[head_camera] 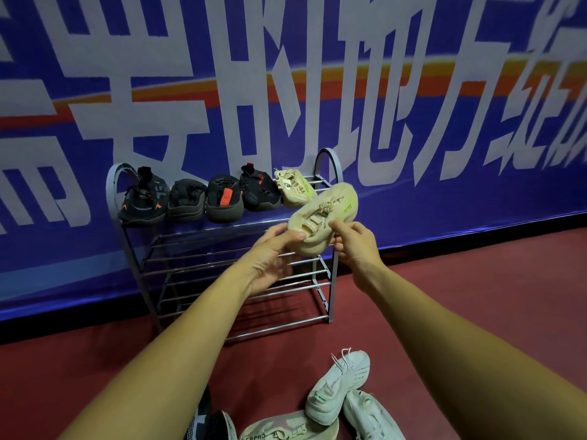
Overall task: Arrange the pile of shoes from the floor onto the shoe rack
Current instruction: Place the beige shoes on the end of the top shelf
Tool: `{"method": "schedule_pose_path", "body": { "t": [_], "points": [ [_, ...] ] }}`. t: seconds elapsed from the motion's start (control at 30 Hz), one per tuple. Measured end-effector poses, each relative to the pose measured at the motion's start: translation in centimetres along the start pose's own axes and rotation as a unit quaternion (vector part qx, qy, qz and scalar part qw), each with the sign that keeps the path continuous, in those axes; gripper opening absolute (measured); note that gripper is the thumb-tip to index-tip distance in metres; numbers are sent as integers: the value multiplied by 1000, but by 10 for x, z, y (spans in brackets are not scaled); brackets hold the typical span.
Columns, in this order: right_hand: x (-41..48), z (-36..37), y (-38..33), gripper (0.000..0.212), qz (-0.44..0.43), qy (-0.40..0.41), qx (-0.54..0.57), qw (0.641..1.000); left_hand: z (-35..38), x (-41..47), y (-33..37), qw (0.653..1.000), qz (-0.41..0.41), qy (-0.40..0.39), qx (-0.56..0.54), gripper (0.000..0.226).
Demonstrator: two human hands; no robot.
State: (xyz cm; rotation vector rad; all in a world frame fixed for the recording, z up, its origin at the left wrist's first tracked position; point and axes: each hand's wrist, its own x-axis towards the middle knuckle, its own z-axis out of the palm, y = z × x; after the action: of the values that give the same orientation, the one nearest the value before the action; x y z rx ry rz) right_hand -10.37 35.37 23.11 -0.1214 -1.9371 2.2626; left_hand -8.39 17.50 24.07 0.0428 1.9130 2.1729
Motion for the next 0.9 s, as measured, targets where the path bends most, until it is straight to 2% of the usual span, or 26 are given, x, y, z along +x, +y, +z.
{"method": "schedule_pose_path", "body": {
  "t": [0.2, 0.37, 0.5, 0.6, 0.7, 0.83, 0.9],
  "points": [
    [2, -4, -6, 34, -10, -10, 11, 1000, 17, 11, 3, 999, 33, -6, -18, 52],
    [3, -6, -10, 38, -24, -44, -1, 999, 33, 20, 2, 996, 53, 25, -64, 62],
    [7, -3, -10, 50, -29, -23, -6, 999, 35, 23, 4, 996, 70, 29, -56, 62],
    [12, -5, -9, 40, -24, -10, 1, 1000, 35, 30, 7, 995, 90, 40, -19, 65],
    [22, -11, -12, 29, -30, -8, 26, 999, 31, 38, 11, 991, 104, 58, 66, 67],
    [33, -20, -17, 28, -40, -35, 12, 999, 28, 55, 11, 977, 147, 68, 141, 62],
    [38, -22, -12, 33, -35, -31, -1, 999, 29, 61, 11, 972, 163, 70, 152, 49]
  ]
}}
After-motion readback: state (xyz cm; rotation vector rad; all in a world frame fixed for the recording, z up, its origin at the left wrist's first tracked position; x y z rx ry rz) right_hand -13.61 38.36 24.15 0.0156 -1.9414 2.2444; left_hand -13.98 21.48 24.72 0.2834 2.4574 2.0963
